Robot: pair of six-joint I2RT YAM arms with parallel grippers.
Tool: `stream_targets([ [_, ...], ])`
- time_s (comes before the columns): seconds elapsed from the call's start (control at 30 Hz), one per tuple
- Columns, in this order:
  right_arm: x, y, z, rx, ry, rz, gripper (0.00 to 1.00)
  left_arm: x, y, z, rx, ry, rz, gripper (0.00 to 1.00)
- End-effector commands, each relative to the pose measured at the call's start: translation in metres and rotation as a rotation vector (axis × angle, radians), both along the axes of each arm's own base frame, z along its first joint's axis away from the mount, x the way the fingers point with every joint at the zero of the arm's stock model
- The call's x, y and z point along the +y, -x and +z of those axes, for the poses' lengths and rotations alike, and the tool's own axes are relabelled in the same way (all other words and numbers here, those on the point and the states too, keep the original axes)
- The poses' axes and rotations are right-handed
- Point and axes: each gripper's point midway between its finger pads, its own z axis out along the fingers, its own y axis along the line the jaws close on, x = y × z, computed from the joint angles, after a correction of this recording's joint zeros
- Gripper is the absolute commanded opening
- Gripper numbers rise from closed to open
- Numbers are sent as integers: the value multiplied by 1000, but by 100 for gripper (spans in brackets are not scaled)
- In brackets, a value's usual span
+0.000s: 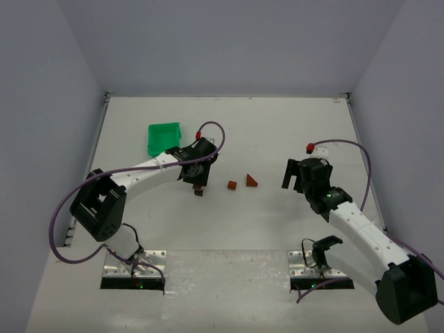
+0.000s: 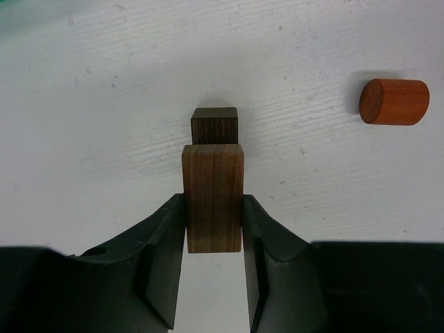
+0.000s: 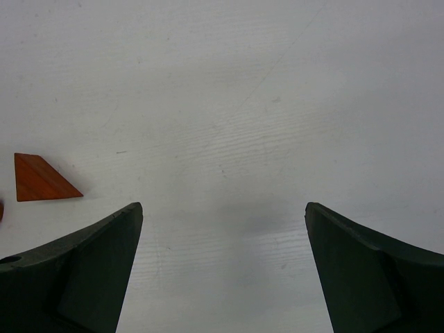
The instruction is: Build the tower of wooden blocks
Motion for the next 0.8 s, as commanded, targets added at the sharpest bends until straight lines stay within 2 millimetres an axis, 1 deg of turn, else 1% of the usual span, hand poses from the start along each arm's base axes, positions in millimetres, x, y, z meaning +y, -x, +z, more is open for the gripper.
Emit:
stream_targets([
  [0.0, -4, -9, 17, -57, 6, -28, 99, -4, -15, 13, -52, 28, 6, 7],
  [0.13, -5, -9, 16, -55, 10, -29, 99, -4, -15, 12, -50, 25, 5, 9],
  [0.2, -4, -9, 17, -56, 6, -28, 99, -2, -14, 11, -47, 17, 9, 15],
  [0.3, -4, -10, 17, -55, 8, -26, 99, -3, -13, 11, -42, 25, 5, 20],
  [0.37, -5, -10, 16, -51, 13, -29, 99, -2, -14, 12, -49, 23, 9, 25],
  [0.53, -5, -10, 17, -52, 13, -29, 99, -2, -14, 16, -59, 28, 12, 30],
  [0.77, -5, -9, 16, -51, 13, -28, 99, -2, -14, 15, -58, 29, 17, 37],
])
